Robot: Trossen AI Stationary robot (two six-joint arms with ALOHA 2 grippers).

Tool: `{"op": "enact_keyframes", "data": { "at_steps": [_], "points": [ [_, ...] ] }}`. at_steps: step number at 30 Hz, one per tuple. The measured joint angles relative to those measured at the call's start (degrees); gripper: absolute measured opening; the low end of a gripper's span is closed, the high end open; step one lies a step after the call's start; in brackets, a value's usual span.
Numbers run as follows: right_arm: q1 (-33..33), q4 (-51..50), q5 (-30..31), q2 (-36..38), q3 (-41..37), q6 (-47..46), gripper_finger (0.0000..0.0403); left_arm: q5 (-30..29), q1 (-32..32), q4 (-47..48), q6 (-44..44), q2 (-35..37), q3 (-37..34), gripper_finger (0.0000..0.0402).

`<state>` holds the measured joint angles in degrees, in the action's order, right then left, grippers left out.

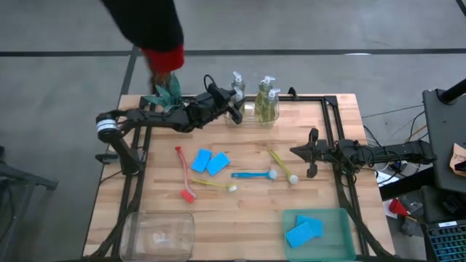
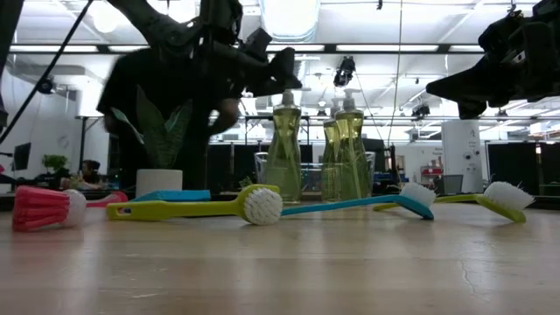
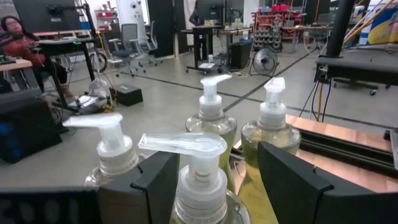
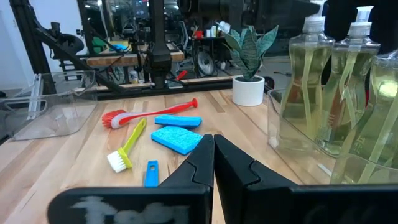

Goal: Pick & Place Kitchen Sink Supplies
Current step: Put the liquid detergent into the top transparent bin

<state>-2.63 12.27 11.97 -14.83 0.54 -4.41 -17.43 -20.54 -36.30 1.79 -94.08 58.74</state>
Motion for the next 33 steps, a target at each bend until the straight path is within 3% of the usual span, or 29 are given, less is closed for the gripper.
{"op": "enact_keyframes", "data": {
  "at_steps": [12,33],
  "points": [
    [0.0,0.0,0.0,0.0,0.0,0.0,0.0009,-0.1,-0.4,1.4,0.1,-3.4,0.1,0.0218],
    [0.0,0.0,0.0,0.0,0.0,0.0,0.0009,-0.5,-0.7,10.4,2.6,-1.4,0.2,0.0218]
  ]
}}
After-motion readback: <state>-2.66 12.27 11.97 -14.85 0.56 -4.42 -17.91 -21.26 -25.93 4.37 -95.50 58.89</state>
